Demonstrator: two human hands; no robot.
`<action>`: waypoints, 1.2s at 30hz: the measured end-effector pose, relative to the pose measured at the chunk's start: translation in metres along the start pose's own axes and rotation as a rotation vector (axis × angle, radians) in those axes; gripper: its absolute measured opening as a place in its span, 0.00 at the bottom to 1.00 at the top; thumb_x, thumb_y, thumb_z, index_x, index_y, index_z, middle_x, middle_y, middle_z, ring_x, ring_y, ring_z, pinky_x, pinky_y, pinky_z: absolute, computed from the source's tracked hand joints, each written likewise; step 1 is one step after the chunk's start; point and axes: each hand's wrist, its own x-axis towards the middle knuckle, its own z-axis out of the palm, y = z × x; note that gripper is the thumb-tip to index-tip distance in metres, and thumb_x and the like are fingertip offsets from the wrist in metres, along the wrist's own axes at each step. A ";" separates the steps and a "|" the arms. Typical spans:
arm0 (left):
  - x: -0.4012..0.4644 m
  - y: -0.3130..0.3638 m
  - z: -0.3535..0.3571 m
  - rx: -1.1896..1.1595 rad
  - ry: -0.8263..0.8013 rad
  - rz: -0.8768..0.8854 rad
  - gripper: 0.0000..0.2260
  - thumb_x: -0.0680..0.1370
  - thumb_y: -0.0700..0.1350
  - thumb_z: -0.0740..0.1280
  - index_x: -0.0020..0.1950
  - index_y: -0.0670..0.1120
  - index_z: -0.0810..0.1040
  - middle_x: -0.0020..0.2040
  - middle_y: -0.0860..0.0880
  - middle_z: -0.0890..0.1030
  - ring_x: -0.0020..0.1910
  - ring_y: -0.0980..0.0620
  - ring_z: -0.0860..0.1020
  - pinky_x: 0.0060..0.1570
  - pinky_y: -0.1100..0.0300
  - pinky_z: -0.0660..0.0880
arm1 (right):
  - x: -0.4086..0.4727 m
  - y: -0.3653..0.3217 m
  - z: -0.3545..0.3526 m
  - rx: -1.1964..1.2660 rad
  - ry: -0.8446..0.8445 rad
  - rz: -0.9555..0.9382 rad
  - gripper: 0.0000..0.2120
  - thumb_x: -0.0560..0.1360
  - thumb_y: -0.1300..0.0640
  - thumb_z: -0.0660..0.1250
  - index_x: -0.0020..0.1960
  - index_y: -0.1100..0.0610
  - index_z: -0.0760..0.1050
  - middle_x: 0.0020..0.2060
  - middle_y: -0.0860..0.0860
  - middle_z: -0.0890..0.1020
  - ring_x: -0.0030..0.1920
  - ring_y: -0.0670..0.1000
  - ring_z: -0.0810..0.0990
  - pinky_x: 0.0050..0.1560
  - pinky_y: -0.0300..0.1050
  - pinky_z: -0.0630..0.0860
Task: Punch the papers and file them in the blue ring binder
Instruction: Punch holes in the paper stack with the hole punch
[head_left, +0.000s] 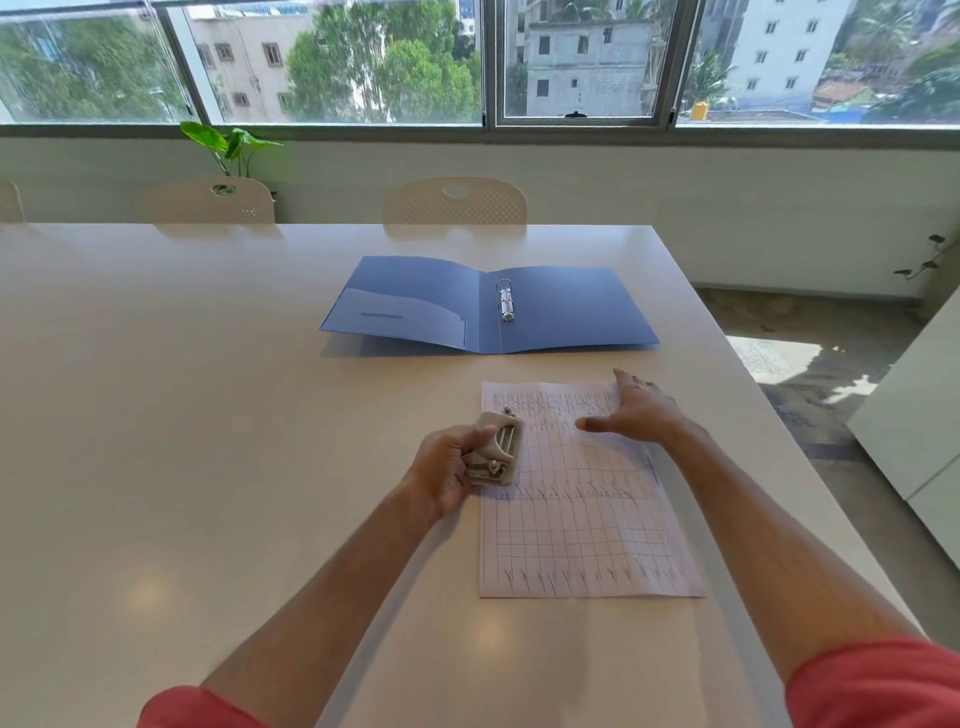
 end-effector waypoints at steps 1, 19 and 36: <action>0.001 0.000 0.001 0.002 0.012 -0.006 0.11 0.70 0.39 0.71 0.49 0.34 0.80 0.40 0.38 0.82 0.34 0.43 0.82 0.34 0.50 0.80 | 0.001 0.000 0.003 -0.042 0.024 -0.012 0.57 0.61 0.27 0.70 0.78 0.54 0.50 0.77 0.53 0.60 0.75 0.58 0.60 0.71 0.61 0.61; -0.002 0.002 0.009 0.075 0.062 0.029 0.13 0.74 0.38 0.70 0.55 0.32 0.77 0.41 0.39 0.80 0.33 0.44 0.82 0.33 0.50 0.80 | -0.029 0.016 -0.014 0.945 -0.161 0.285 0.17 0.72 0.53 0.73 0.55 0.62 0.77 0.38 0.56 0.87 0.38 0.56 0.87 0.31 0.47 0.80; 0.002 0.016 -0.006 0.241 0.345 0.161 0.10 0.69 0.42 0.70 0.46 0.38 0.82 0.38 0.42 0.82 0.36 0.47 0.80 0.34 0.56 0.75 | -0.075 0.020 0.000 1.066 -0.060 0.108 0.05 0.74 0.66 0.68 0.49 0.62 0.78 0.39 0.56 0.87 0.39 0.56 0.87 0.33 0.47 0.81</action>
